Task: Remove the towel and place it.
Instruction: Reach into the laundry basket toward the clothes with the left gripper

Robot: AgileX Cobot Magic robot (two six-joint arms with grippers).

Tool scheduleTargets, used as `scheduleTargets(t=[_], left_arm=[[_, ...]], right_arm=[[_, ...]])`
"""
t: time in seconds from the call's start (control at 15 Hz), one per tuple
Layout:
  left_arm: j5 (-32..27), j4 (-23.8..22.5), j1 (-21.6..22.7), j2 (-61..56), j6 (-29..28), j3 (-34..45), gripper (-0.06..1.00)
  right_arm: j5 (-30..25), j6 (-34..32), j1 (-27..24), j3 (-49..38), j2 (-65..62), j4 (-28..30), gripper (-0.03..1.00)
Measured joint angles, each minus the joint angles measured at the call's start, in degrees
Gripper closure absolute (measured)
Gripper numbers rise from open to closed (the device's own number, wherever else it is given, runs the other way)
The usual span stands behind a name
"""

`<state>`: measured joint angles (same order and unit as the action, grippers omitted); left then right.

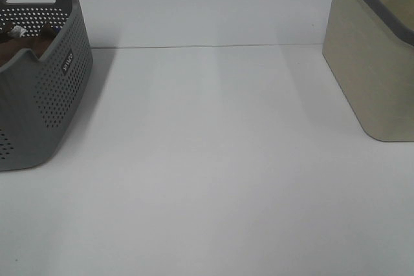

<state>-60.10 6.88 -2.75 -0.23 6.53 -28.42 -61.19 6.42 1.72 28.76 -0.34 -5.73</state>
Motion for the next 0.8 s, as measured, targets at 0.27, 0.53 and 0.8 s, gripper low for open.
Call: scheduleTargets(t=[0.27,0.53,0.8], left_arm=[[0.00,0.00,0.00,0.00,0.00,0.00,0.12],[0.00,0.00,0.00,0.00,0.00,0.00,0.12],[0.00,0.00,0.00,0.00,0.00,0.00,0.12]], right_arm=[[0.00,0.00,0.00,0.00,0.00,0.00,0.32],[0.00,0.00,0.00,0.00,0.00,0.00,0.32],[0.00,0.00,0.00,0.00,0.00,0.00,0.32]])
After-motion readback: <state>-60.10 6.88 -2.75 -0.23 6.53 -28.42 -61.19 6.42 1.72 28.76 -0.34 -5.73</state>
